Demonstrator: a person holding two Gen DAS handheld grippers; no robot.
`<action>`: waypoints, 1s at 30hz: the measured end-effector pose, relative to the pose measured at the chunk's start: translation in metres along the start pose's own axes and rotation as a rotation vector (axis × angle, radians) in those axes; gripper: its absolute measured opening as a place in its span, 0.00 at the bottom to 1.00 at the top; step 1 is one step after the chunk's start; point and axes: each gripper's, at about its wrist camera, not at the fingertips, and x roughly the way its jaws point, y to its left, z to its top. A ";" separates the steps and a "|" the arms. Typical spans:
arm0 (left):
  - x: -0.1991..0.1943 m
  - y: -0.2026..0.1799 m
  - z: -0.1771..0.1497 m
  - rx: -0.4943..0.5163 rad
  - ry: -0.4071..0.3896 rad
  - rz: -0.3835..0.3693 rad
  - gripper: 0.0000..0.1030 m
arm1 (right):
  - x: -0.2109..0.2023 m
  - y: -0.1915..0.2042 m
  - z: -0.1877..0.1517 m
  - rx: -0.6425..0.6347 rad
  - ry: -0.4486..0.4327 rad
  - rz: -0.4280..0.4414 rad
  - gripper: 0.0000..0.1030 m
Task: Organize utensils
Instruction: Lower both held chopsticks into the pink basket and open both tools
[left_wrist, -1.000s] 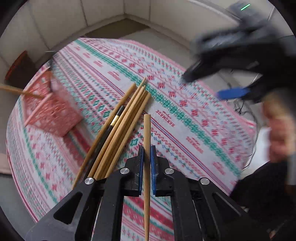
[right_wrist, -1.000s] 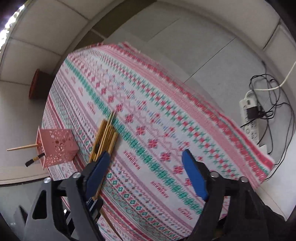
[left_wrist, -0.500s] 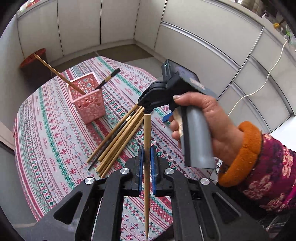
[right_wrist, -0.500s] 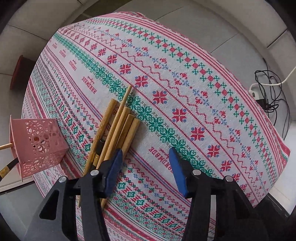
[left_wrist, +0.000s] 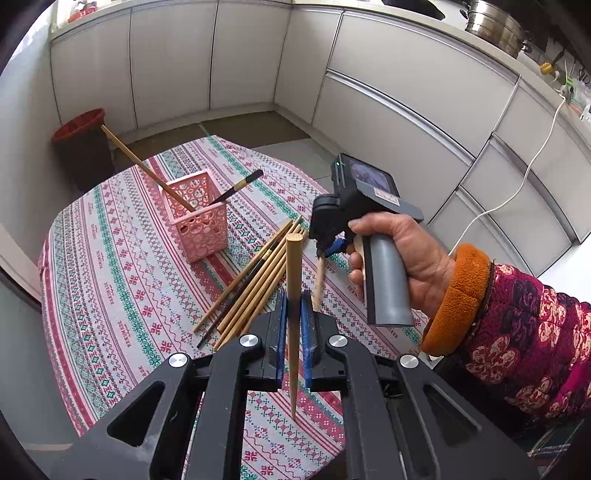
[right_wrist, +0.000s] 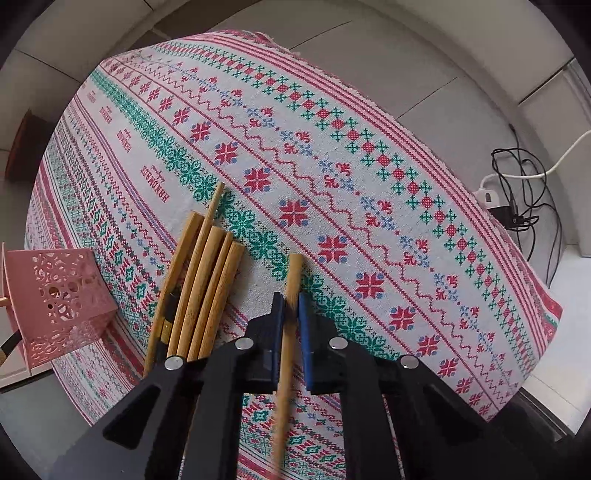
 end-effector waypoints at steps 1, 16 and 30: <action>-0.003 0.000 0.000 -0.001 -0.010 0.001 0.06 | -0.002 -0.009 0.001 -0.003 -0.002 0.023 0.08; -0.047 0.003 0.011 -0.102 -0.159 0.080 0.06 | -0.146 -0.064 -0.055 -0.267 -0.322 0.275 0.07; -0.090 0.009 0.065 -0.189 -0.335 0.193 0.06 | -0.312 -0.044 -0.069 -0.384 -0.642 0.379 0.07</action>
